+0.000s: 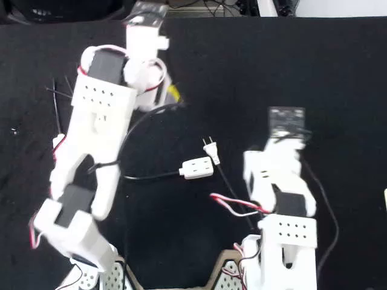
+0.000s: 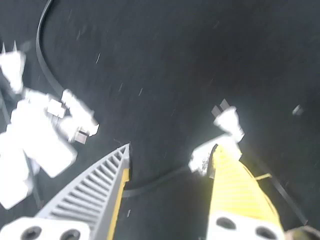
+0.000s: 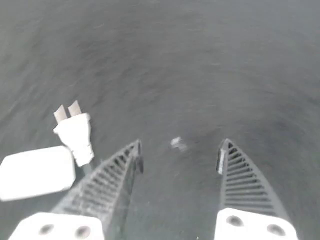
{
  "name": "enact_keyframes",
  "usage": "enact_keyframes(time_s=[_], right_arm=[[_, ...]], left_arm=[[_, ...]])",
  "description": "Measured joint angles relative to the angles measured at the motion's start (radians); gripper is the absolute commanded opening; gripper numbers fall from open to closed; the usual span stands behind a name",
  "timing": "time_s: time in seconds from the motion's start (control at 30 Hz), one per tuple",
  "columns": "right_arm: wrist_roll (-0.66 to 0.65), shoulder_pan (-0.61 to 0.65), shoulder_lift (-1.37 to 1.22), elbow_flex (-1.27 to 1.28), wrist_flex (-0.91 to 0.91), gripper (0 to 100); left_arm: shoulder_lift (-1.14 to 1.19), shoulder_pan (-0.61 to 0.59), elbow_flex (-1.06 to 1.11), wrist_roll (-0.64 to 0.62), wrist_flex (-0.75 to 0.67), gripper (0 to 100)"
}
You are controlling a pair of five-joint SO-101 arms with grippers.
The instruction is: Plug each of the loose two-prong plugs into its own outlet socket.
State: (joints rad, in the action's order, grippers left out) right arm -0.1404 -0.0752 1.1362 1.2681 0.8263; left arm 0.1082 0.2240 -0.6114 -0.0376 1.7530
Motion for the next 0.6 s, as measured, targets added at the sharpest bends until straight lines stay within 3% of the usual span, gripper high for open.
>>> enact_keyframes(time_s=[0.13, 0.23, 0.43, 0.6], right_arm=[[-0.035, 0.173, -0.002, -0.005, 0.029, 23.0], [-0.035, 0.273, -0.052, -0.005, 0.017, 23.0], [-0.037, 0.293, -0.259, -0.034, -0.120, 23.0], [0.000, 0.298, -0.502, -0.153, -0.167, 23.0]], left_arm=[[-0.189, -0.009, 0.299, 0.060, -0.003, 26], [-0.344, -0.034, 0.539, 0.095, -0.095, 26], [-0.531, -0.189, 1.112, 0.115, -0.453, 26], [-0.551, -0.278, 1.453, 0.117, -0.766, 26]])
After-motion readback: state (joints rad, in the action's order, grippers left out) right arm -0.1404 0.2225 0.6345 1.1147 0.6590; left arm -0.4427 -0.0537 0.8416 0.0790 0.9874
